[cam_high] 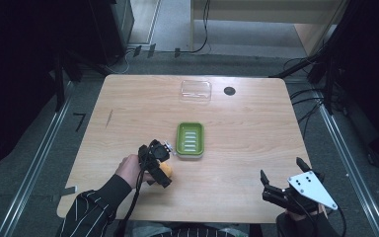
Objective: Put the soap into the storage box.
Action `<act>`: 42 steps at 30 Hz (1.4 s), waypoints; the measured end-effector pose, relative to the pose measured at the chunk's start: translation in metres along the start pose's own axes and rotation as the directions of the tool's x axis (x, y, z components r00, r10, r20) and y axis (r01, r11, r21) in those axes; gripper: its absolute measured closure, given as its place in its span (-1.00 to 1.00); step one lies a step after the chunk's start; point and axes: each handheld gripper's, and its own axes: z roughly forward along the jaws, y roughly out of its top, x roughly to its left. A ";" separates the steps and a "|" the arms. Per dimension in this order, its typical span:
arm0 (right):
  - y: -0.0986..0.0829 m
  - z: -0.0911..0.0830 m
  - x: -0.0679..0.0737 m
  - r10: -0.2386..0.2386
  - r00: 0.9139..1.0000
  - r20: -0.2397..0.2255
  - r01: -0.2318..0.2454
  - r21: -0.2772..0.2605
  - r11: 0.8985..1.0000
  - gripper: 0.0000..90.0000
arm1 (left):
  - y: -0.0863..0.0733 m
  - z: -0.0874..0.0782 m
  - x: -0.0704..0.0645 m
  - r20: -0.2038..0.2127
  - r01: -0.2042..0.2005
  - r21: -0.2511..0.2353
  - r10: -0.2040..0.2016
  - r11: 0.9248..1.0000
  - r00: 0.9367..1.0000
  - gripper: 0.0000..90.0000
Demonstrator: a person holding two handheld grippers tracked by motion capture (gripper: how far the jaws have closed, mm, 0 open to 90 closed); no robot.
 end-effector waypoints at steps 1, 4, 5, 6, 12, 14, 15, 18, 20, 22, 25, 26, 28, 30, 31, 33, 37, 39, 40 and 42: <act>0.000 0.000 0.000 0.001 1.000 0.002 -0.001 0.001 1.000 -1.00 | 0.000 0.001 0.000 -0.001 -0.002 -0.004 0.002 1.000 1.000 -1.00; 0.000 0.000 -0.001 0.001 1.000 0.002 -0.001 -0.001 1.000 -1.00 | 0.000 0.003 0.000 0.003 -0.005 0.005 0.005 1.000 1.000 -1.00; 0.000 0.000 -0.001 0.000 1.000 0.001 0.000 -0.003 1.000 -1.00 | 0.000 0.005 0.000 0.004 -0.002 0.011 0.002 1.000 1.000 -1.00; 0.000 0.000 0.000 0.000 1.000 0.001 0.000 -0.002 1.000 -1.00 | -0.001 0.006 0.000 -0.001 -0.005 0.015 0.005 1.000 1.000 -1.00; 0.000 0.000 0.000 0.000 1.000 0.003 0.000 -0.001 1.000 -1.00 | -0.001 0.010 0.001 0.004 0.002 0.026 -0.002 1.000 1.000 -1.00; 0.000 0.000 -0.001 0.002 1.000 0.001 -0.002 -0.002 1.000 -1.00 | 0.000 0.011 0.001 -0.001 -0.001 0.040 0.001 0.999 1.000 -1.00; 0.000 0.000 -0.001 0.002 1.000 0.001 -0.002 -0.002 1.000 -1.00 | 0.000 0.011 0.001 -0.001 -0.001 0.040 0.001 0.999 1.000 -0.97; 0.000 0.000 0.000 0.002 1.000 0.001 -0.002 0.002 1.000 -1.00 | -0.001 0.012 0.002 -0.009 0.002 0.044 -0.001 0.999 1.000 -0.93; 0.000 0.000 0.000 -0.001 1.000 0.000 0.001 0.001 1.000 -1.00 | 0.000 0.012 0.003 -0.009 -0.001 0.043 0.001 0.999 1.000 -0.89; 0.000 0.000 0.000 0.002 1.000 0.002 -0.002 0.002 1.000 -1.00 | 0.000 0.013 0.002 -0.014 -0.004 0.046 0.004 0.999 1.000 -0.84; 0.000 0.000 0.000 0.000 1.000 0.001 0.000 0.001 1.000 -1.00 | 0.001 0.014 0.002 -0.020 -0.002 0.044 0.003 0.999 1.000 -0.79; 0.000 0.000 0.000 -0.001 1.000 0.003 0.001 0.000 1.000 -1.00 | 0.001 0.014 0.002 -0.017 -0.002 0.044 0.003 0.999 1.000 -0.75; 0.000 -0.001 0.000 0.004 1.000 0.003 -0.004 0.001 1.000 -1.00 | 0.001 0.015 0.002 -0.021 0.000 0.046 0.001 0.999 1.000 -0.71; 0.000 -0.001 0.000 0.000 1.000 0.002 0.000 0.000 1.000 -1.00 | 0.001 0.015 0.002 -0.028 -0.004 0.047 0.005 0.999 1.000 -0.69; 0.000 0.000 0.000 -0.001 1.000 0.002 0.001 -0.001 1.000 -1.00 | 0.001 0.015 0.001 -0.028 -0.006 0.049 0.007 0.999 1.000 -0.69; 0.000 -0.001 0.000 0.001 1.000 0.003 -0.001 -0.002 1.000 -1.00 | 0.001 0.015 0.001 -0.027 -0.007 0.049 0.008 0.999 1.000 -0.68; 0.000 -0.001 0.000 0.003 1.000 0.002 -0.003 0.000 1.000 -1.00 | 0.001 0.018 0.000 -0.022 -0.008 0.053 0.010 0.999 1.000 -0.64; 0.000 0.000 0.000 0.002 1.000 0.002 -0.002 0.002 1.000 -1.00 | 0.001 0.019 0.000 -0.024 -0.013 0.059 0.014 0.998 1.000 -0.61; 0.000 0.000 0.000 0.002 1.000 0.002 -0.002 0.002 1.000 -1.00 | 0.001 0.020 0.000 -0.021 -0.015 0.060 0.016 0.998 1.000 -0.58; 0.000 -0.001 0.000 0.002 1.000 0.002 -0.002 0.002 1.000 -1.00 | 0.001 0.019 -0.001 -0.016 -0.023 0.064 0.025 0.998 1.000 -0.55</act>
